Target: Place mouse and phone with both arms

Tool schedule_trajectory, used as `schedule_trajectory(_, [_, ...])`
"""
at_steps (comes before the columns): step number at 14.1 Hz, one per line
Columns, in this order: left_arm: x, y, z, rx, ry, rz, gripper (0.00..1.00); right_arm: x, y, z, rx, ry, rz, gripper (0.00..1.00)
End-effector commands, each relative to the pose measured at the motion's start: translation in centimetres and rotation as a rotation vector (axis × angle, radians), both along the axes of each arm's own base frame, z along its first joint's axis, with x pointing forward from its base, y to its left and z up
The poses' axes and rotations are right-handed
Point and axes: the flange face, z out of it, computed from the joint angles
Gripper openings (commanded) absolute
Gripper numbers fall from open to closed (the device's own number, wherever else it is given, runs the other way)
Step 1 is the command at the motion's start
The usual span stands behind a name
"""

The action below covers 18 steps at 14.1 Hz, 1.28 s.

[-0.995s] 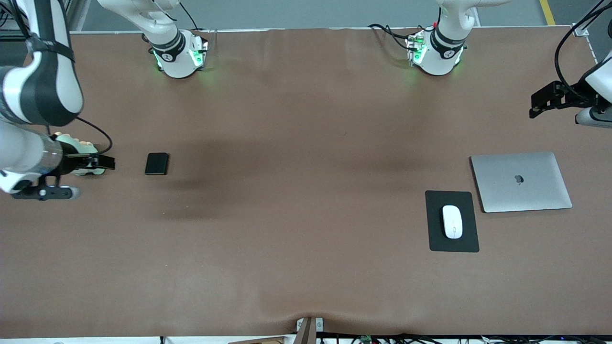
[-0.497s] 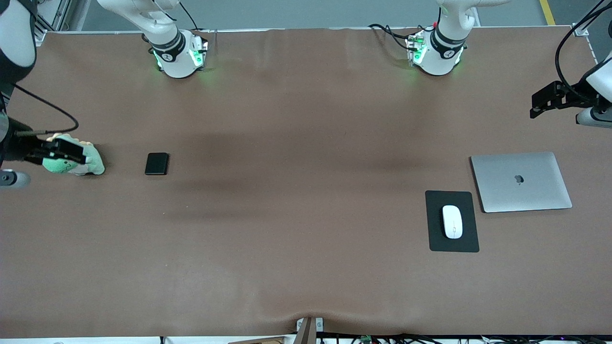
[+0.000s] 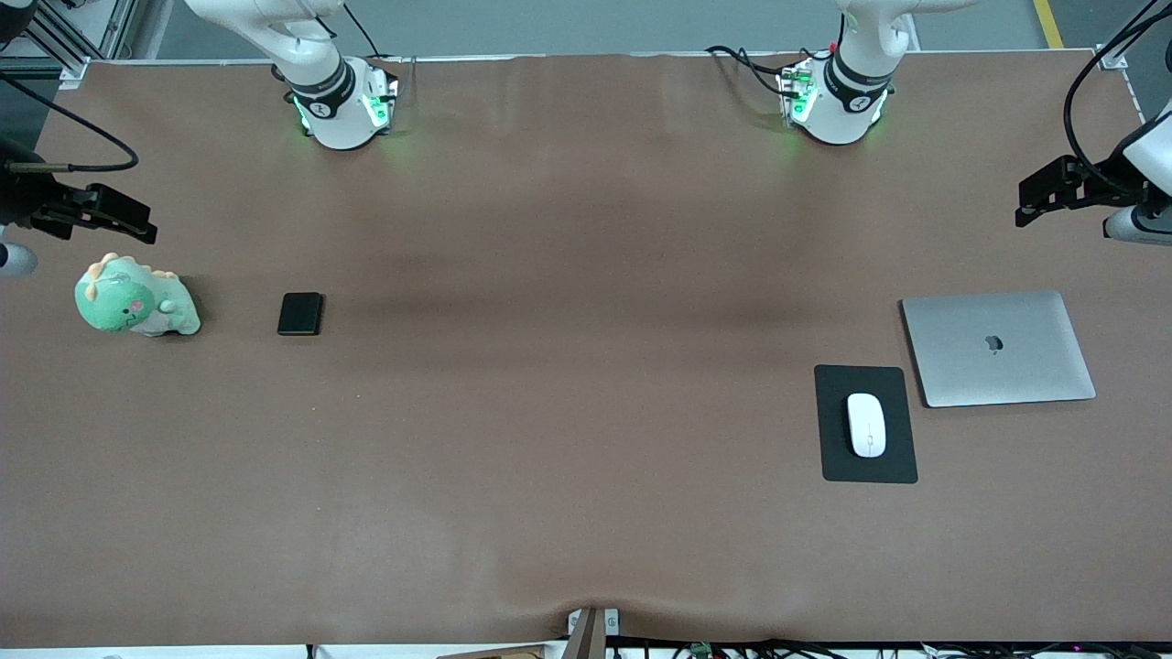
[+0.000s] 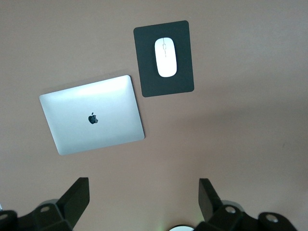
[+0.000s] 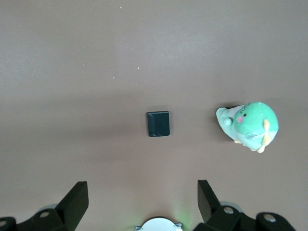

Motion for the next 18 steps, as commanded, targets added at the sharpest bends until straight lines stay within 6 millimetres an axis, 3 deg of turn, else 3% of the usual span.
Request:
schedule_trajectory(1, [0.1, 0.5, 0.3, 0.016, 0.009, -0.015, 1.00, -3.6, -1.1, -1.4, 0.047, -0.001, -0.035, 1.00])
schedule_trajectory(2, [0.1, 0.5, 0.4, 0.018, 0.006, -0.016, 1.00, -3.3, -1.6, -1.5, 0.048, 0.001, -0.043, 1.00])
schedule_trajectory(4, [0.1, 0.6, 0.4, 0.018, 0.006, -0.015, 1.00, -2.4, -2.6, 0.5, 0.052, -0.043, -0.027, 1.00])
schedule_trajectory(5, [0.1, 0.6, 0.4, 0.018, 0.006, -0.015, 1.00, -1.5, -2.4, 1.8, 0.040, -0.044, -0.014, 1.00])
schedule_trajectory(8, [0.2, 0.6, 0.4, 0.018, 0.008, -0.013, 1.00, 1.5, -3.1, 3.0, 0.033, 0.002, -0.022, 1.00])
schedule_trajectory(15, [0.3, 0.6, 0.2, 0.017, 0.011, -0.013, 1.00, 0.1, -4.5, 3.0, 0.006, 0.064, -0.052, 1.00])
schedule_trajectory(18, [0.3, 0.6, 0.2, 0.017, 0.011, -0.013, 1.00, -0.3, -4.0, 3.4, 0.009, 0.051, -0.039, 1.00])
